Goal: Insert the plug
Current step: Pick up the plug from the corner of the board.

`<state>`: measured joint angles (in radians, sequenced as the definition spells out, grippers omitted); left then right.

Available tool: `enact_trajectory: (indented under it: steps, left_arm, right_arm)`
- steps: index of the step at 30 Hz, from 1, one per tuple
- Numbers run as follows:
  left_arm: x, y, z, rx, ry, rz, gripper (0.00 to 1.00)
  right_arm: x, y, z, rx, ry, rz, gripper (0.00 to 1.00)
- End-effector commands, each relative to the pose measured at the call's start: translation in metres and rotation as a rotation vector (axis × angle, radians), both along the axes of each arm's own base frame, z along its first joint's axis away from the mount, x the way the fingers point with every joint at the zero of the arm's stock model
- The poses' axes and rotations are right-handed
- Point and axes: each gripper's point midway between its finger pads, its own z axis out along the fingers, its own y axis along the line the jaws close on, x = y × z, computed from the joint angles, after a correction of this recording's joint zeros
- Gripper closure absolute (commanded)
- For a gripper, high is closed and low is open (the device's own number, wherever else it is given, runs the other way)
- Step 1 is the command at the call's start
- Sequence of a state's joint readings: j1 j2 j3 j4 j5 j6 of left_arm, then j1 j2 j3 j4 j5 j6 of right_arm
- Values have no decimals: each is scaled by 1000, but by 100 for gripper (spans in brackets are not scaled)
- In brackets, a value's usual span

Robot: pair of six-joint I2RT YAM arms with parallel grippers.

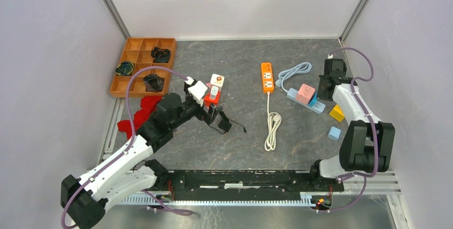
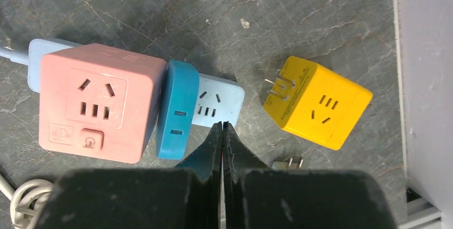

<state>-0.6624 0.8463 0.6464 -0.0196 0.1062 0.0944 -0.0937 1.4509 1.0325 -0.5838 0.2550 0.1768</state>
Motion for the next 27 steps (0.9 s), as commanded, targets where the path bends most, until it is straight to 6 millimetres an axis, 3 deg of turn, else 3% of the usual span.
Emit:
enact_trajectory:
  steps: [1,6,15,21,24,27]
  left_arm:
    - [2,0,9,-20,-29,9,0]
    - [4,0,8,-17,-26,13,0]
    - [8,1,3,-27,10,51,0]
    - [18,9,3,-74,112,181,0]
    - [22,13,-2,-58,152,227,0]
    - [24,17,-3,-41,149,248,0]
  right_arm:
    - [11,15,-10,84,-43,6,100]
    - [22,32,-10,174,-104,47,100]
    - [14,9,13,41,-82,21,97]
    - [12,-20,51,-70,-187,-97,66]
    - [7,-37,58,-91,-225,-189,43]
    - [-2,-54,59,-131,-235,-281,37]
